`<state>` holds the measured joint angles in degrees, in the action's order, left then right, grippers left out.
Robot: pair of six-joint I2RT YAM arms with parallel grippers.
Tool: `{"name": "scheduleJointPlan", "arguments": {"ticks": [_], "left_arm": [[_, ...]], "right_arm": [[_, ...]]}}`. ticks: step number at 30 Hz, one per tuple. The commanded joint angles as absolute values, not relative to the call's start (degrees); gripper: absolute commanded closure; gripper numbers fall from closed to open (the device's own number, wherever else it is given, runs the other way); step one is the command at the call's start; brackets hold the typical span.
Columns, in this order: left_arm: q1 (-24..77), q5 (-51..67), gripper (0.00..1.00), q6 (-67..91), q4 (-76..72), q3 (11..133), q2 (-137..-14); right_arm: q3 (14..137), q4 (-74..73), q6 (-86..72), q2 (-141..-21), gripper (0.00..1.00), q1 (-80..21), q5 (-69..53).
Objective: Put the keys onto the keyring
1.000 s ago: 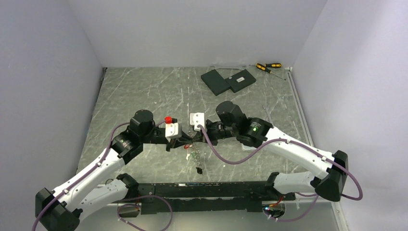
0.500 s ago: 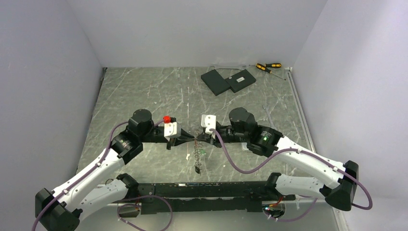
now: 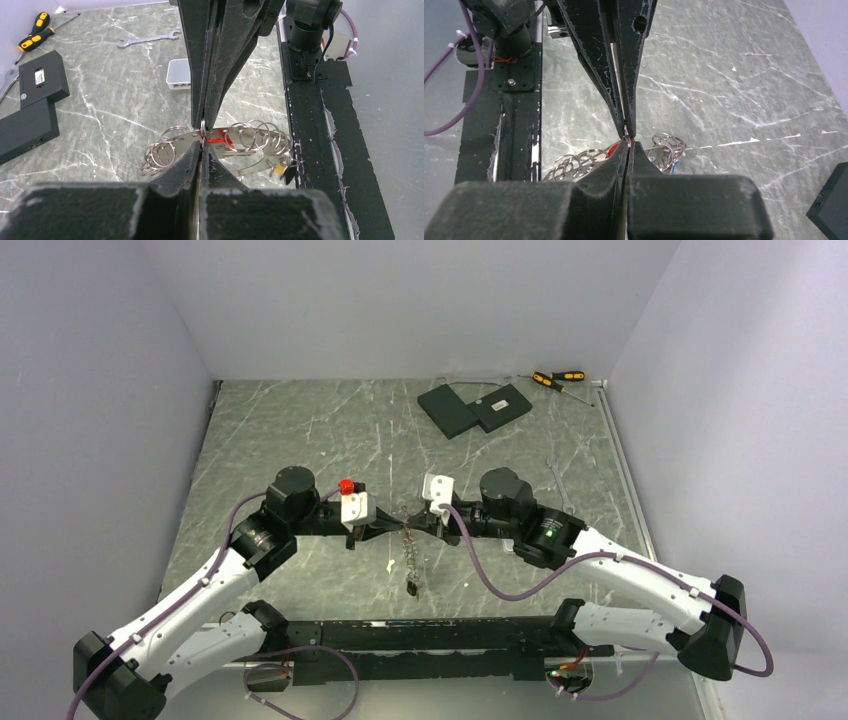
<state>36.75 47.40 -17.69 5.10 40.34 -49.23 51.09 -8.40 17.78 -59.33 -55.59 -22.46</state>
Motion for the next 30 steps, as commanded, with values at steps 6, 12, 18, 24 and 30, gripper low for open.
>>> {"name": "scheduleJointPlan", "arguments": {"ticks": [6, 12, 18, 24, 30], "left_arm": [[36.99, 48.65, 0.95, -16.17, 2.29, 41.84, -48.63], [36.93, 48.13, 0.94, -15.87, 1.91, 41.58, -48.23], [36.96, 48.23, 0.89, -15.64, 1.62, 41.57, -48.08], [37.00, 47.37, 0.75, -15.47, 1.24, 41.14, -47.26], [36.90, 46.73, 0.68, -14.70, 0.45, 40.47, -45.98]], "right_arm": [[49.80, 6.57, 15.77, -56.34, 1.00, -55.88, -19.40], [47.18, 10.87, 14.66, -54.33, 1.00, -55.79, -16.09], [47.82, 8.88, 14.85, -55.08, 1.00, -55.77, -15.98], [47.24, 8.89, 14.98, -54.63, 1.00, -55.81, -15.40], [47.57, 7.87, 15.02, -54.85, 1.00, -55.79, -16.07]]}}
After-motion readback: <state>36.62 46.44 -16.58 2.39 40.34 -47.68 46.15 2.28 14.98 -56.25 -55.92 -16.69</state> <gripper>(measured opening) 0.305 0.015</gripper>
